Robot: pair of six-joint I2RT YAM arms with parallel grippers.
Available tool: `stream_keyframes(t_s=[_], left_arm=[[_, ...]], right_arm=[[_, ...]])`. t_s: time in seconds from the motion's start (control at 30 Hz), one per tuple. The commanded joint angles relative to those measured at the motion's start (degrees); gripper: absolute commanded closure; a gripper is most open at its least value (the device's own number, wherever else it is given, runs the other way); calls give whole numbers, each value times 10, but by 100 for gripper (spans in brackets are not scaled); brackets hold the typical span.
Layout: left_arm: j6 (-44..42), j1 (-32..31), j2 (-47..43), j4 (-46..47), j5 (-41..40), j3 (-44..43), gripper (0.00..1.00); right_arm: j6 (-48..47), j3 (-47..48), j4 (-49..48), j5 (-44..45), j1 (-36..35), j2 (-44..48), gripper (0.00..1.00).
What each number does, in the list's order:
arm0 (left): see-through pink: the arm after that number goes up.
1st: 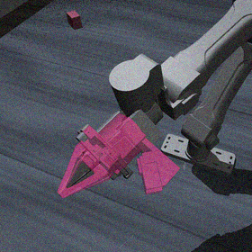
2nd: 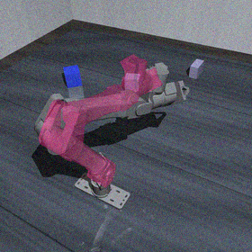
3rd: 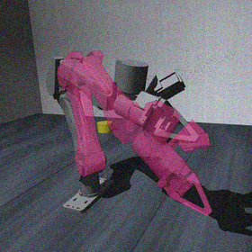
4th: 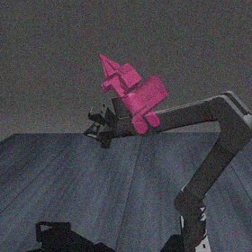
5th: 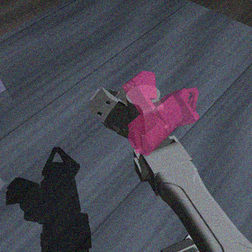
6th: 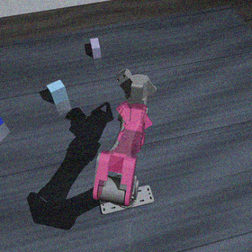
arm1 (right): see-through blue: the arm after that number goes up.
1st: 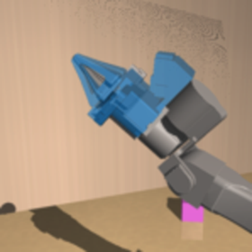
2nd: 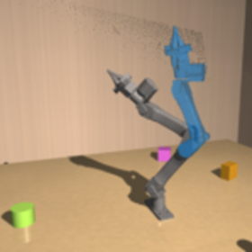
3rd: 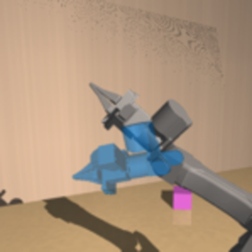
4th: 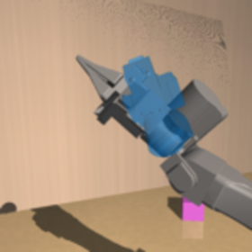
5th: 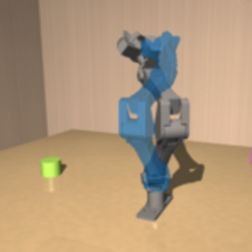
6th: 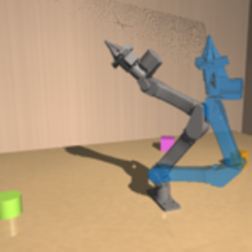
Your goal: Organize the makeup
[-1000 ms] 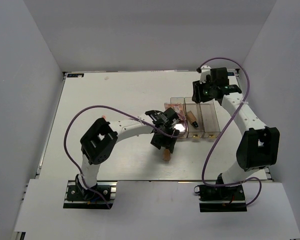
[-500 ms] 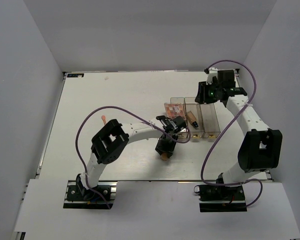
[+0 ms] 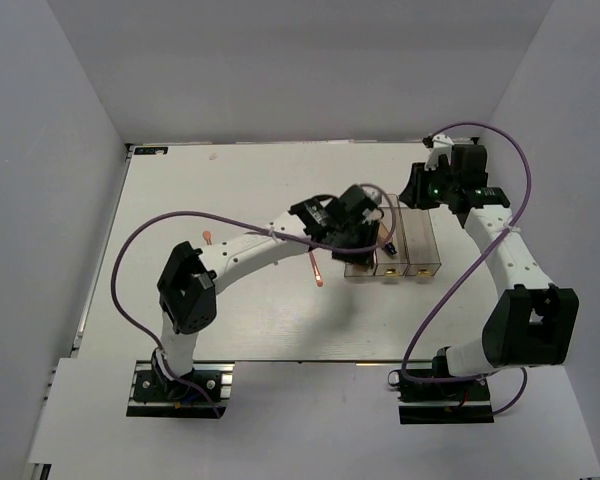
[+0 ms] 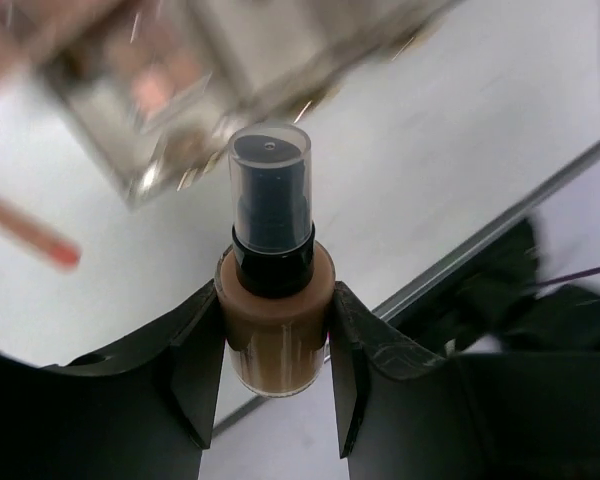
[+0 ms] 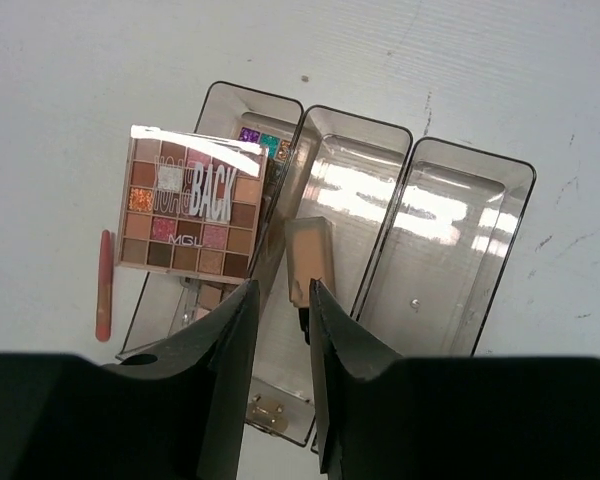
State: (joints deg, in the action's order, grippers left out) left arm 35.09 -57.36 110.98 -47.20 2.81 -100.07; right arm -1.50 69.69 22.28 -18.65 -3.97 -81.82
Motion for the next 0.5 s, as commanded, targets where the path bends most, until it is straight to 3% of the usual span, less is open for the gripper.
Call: stream_keyframes(t_s=[0.0, 0.17, 0.47], left_arm=[[-1, 24, 26, 56, 18, -79, 75], [21, 44, 88, 126, 26, -144, 75], [51, 61, 151, 243, 68, -159, 74]], right_arm=[[9, -11, -24, -7, 7, 20, 68], [26, -24, -31, 25, 18, 40, 79], [40, -52, -46, 28, 34, 68, 80]])
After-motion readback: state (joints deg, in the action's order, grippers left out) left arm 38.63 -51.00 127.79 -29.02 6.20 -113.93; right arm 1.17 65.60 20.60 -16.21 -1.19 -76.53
